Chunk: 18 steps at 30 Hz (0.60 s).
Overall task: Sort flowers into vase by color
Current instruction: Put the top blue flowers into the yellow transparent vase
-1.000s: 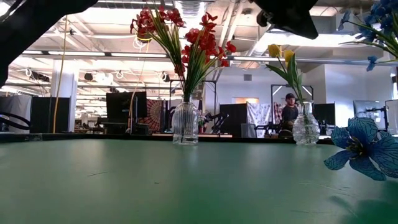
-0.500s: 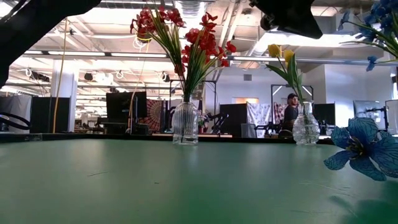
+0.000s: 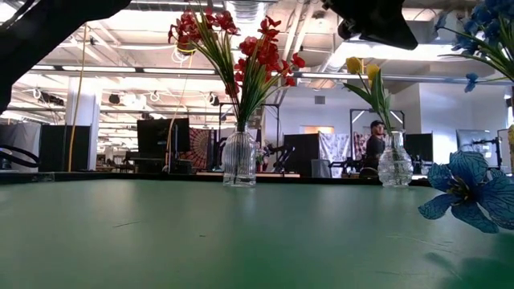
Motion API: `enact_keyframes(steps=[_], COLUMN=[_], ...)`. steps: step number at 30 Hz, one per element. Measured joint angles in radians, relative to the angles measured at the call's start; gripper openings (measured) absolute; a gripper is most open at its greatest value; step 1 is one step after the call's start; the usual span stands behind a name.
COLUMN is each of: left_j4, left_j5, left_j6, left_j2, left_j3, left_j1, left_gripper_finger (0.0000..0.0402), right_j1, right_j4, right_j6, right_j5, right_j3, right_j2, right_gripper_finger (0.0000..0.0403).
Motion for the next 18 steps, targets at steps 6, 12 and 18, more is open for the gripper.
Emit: enact_keyframes(steps=[6, 12, 18], left_j4=[0.000, 0.000, -0.001], left_j5=[-0.001, -0.001, -0.001], left_j6=[-0.001, 0.002, 0.004], left_j2=[0.000, 0.000, 0.000], left_j3=[0.000, 0.000, 0.000], left_j1=[0.000, 0.000, 0.002], left_gripper_finger=[0.0000, 0.0000, 0.0000], right_j1=[-0.002, 0.002, 0.053], right_j4=[-0.019, -0.062, -0.062], right_j6=[-0.012, -0.052, -0.082], right_j5=[0.000, 0.001, -0.044], right_j3=[-0.002, -0.024, -0.081], right_j2=[0.000, 0.000, 0.000], right_gripper_finger=[0.0039, 0.0039, 0.0039])
